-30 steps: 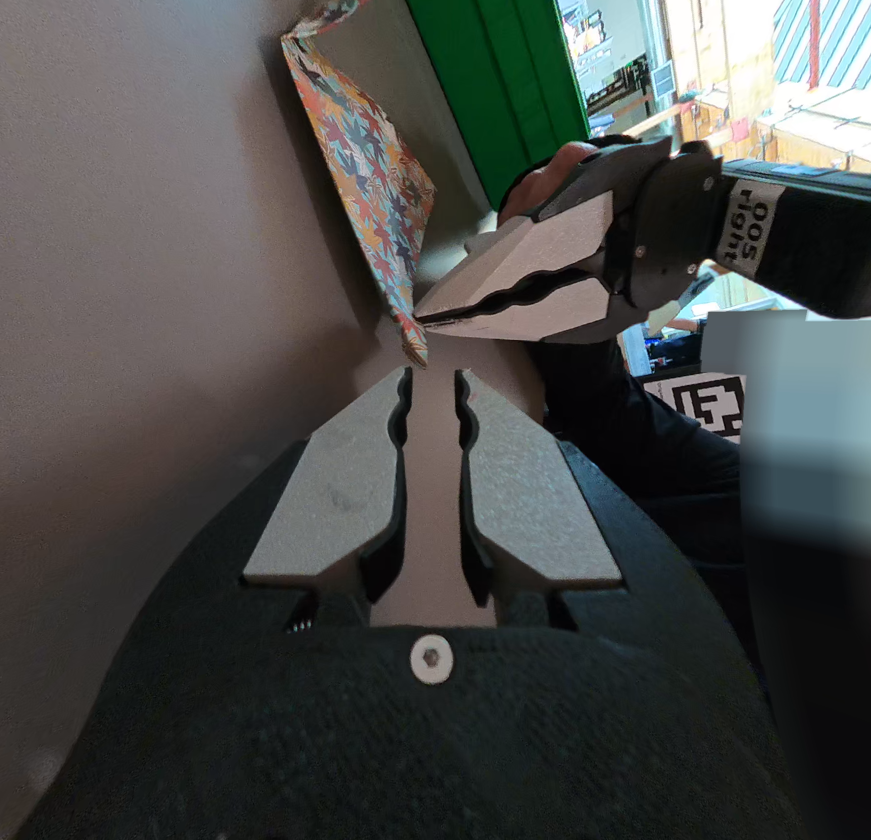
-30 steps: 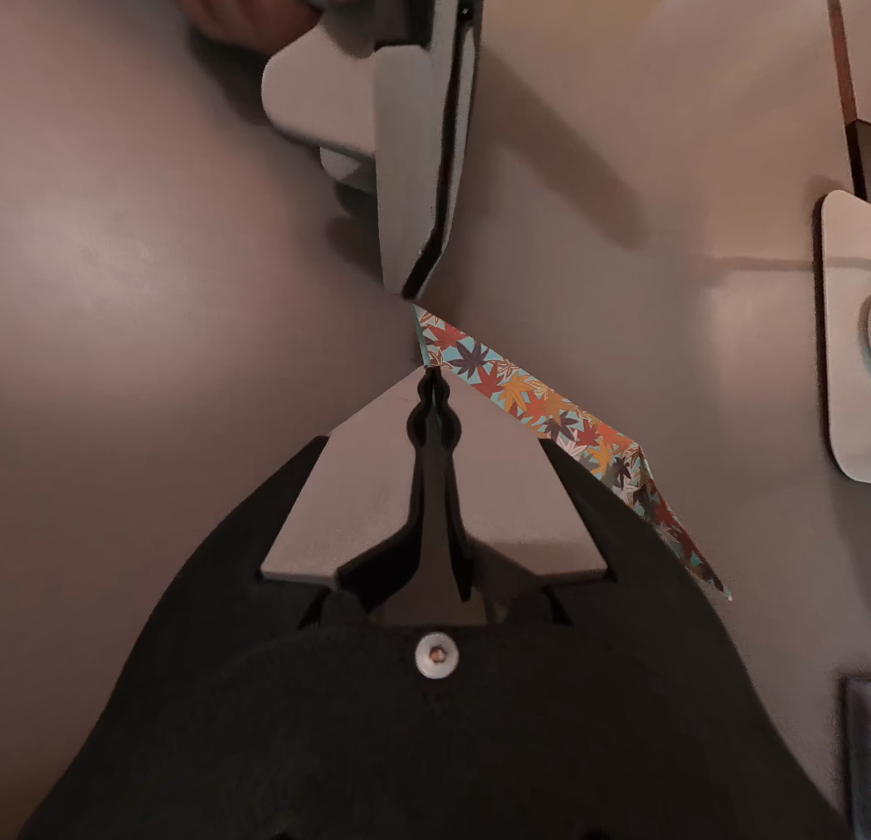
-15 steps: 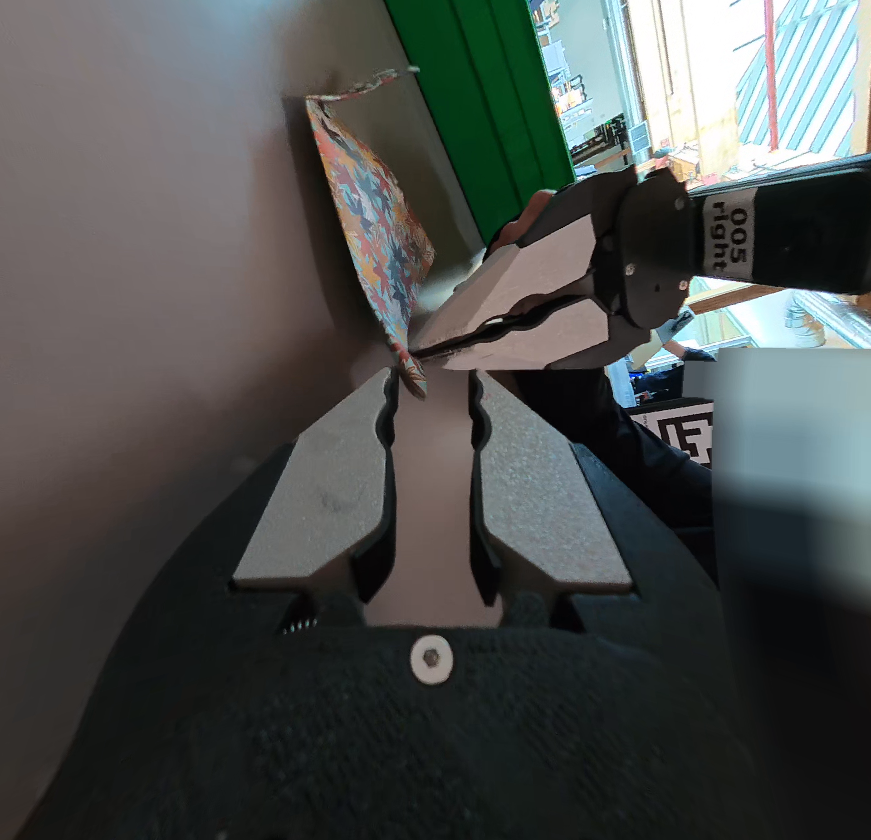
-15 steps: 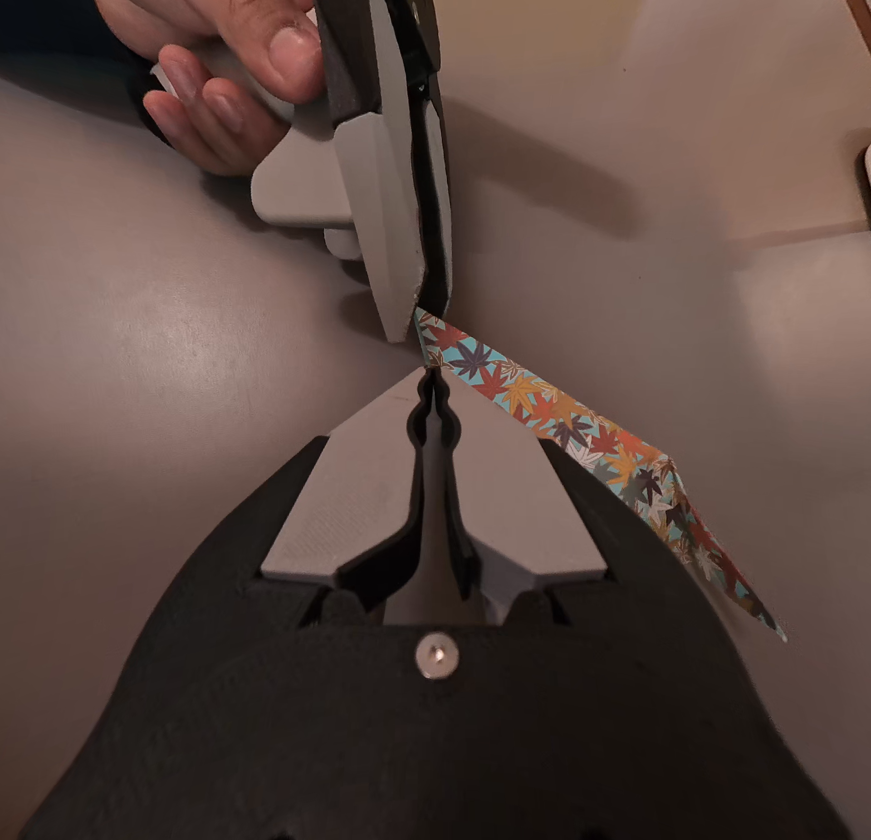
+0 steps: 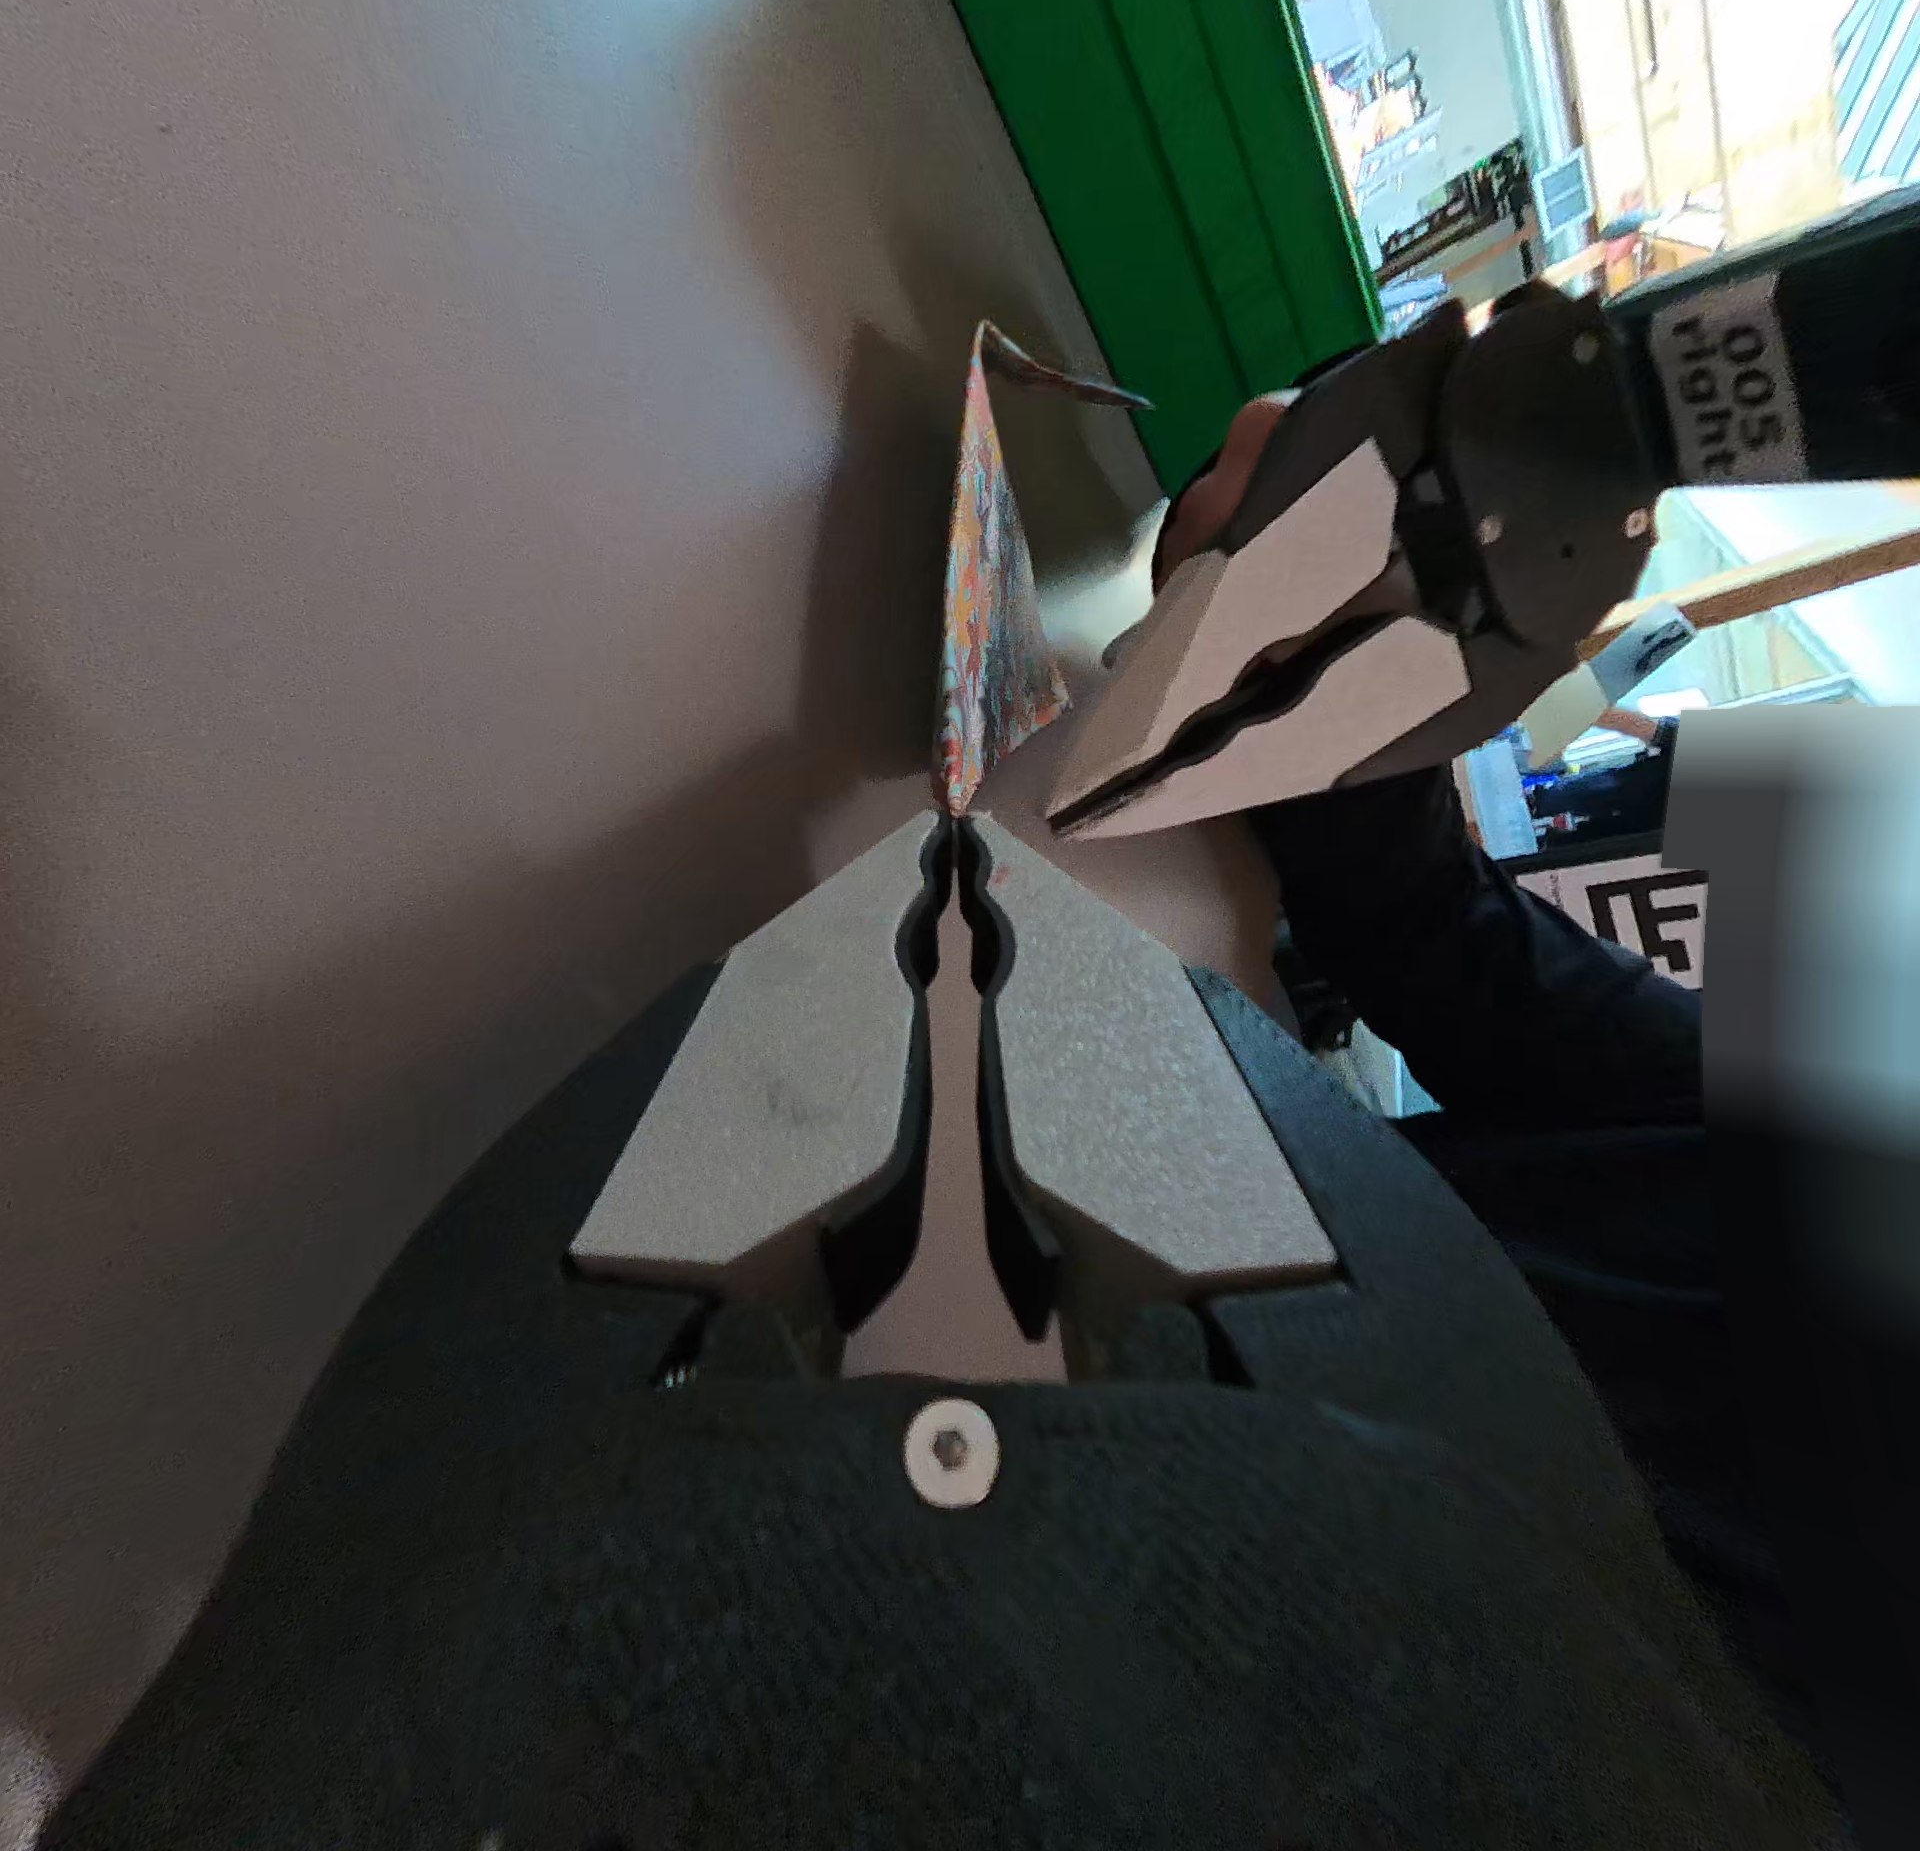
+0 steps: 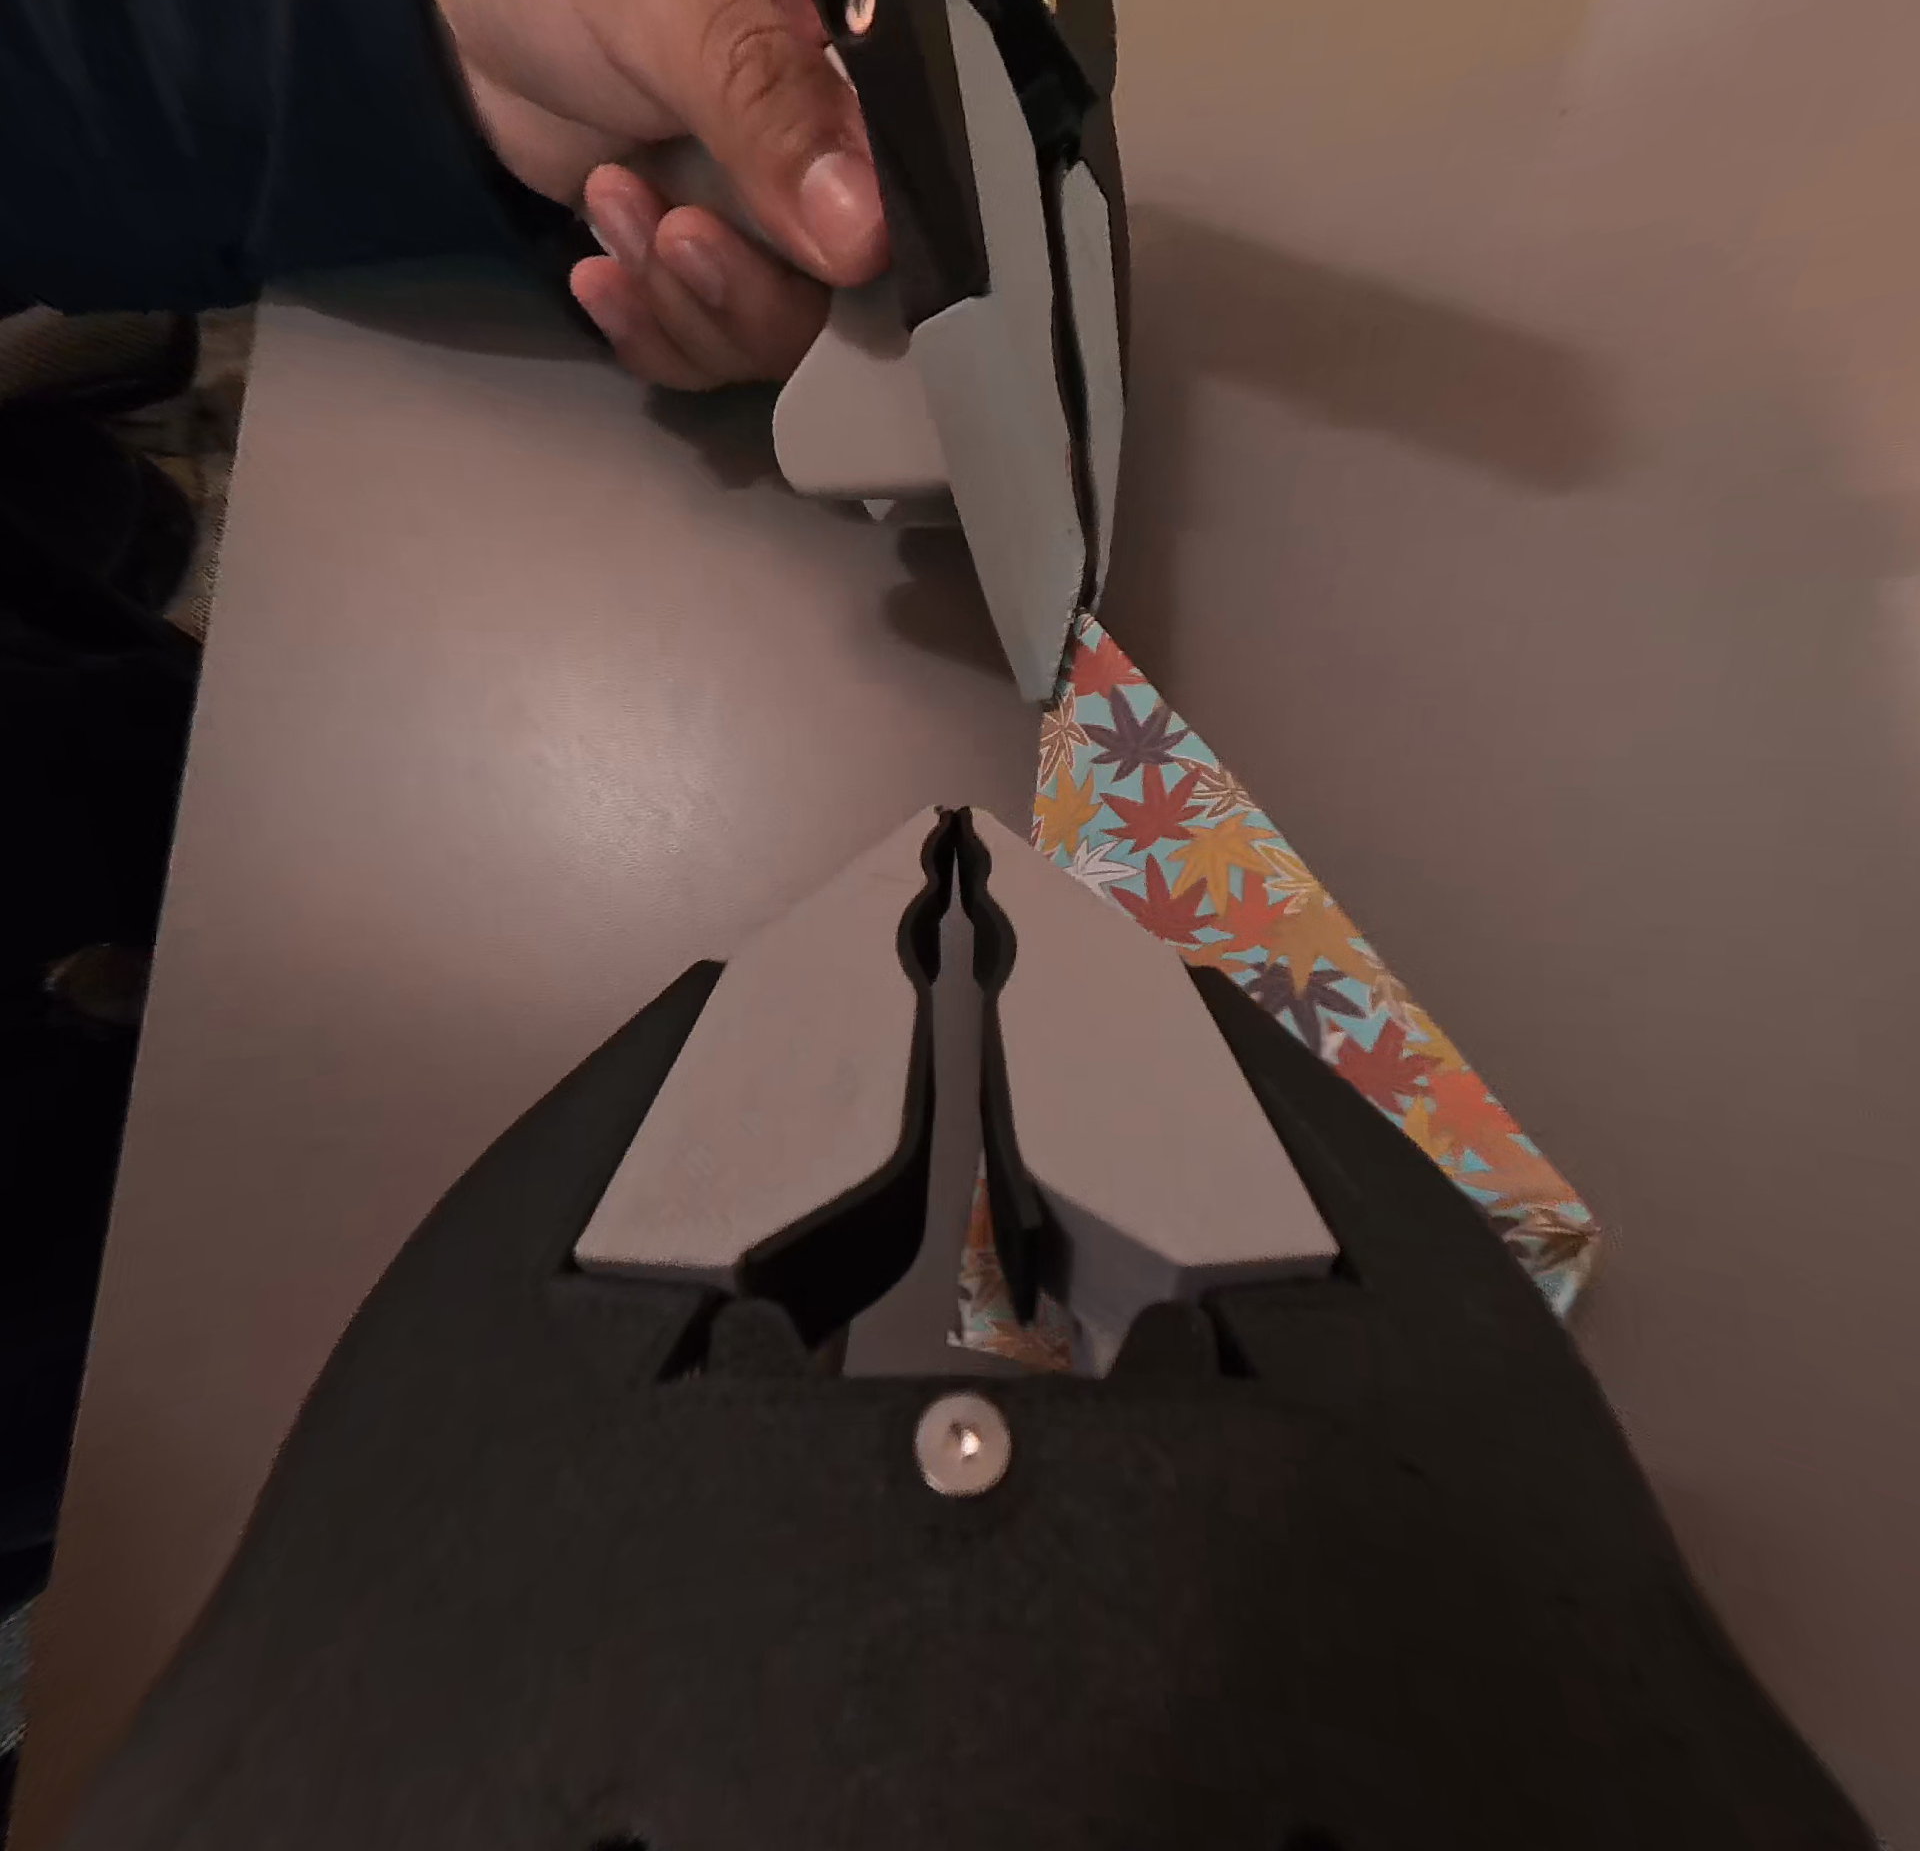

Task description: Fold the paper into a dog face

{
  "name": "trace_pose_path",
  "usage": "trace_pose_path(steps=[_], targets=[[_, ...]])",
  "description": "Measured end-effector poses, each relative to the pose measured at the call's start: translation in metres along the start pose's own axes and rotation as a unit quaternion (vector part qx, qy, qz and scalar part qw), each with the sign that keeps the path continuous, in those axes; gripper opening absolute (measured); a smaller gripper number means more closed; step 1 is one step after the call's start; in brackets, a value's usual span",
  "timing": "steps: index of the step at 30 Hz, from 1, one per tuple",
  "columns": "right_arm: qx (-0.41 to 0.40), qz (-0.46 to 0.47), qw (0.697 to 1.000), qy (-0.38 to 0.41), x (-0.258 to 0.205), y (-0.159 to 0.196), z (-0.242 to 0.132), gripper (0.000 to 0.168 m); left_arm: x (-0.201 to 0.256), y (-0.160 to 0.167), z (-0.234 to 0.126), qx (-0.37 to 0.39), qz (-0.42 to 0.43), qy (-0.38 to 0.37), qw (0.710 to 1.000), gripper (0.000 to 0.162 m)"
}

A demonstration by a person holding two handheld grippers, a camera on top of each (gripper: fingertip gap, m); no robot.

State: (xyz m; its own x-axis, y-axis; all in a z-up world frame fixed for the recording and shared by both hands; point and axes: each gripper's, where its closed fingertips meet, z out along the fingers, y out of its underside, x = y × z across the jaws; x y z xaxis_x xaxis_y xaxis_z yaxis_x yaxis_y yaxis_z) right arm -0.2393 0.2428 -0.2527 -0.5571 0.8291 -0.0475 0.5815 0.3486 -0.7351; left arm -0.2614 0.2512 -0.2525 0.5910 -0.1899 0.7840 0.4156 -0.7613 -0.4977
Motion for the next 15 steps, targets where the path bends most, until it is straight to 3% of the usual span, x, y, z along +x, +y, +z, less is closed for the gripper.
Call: trace_pose_path(steps=[6,15], targets=[[0.045,0.015,0.999,-0.002,0.003,-0.014,-0.018,0.0,-0.001,0.017,-0.001,-0.062,0.028,-0.004,0.998,0.0],[-0.046,0.08,0.995,-0.034,-0.001,0.019,0.015,0.0,-0.002,0.018,-0.005,-0.073,0.048,-0.013,0.996,0.0]])
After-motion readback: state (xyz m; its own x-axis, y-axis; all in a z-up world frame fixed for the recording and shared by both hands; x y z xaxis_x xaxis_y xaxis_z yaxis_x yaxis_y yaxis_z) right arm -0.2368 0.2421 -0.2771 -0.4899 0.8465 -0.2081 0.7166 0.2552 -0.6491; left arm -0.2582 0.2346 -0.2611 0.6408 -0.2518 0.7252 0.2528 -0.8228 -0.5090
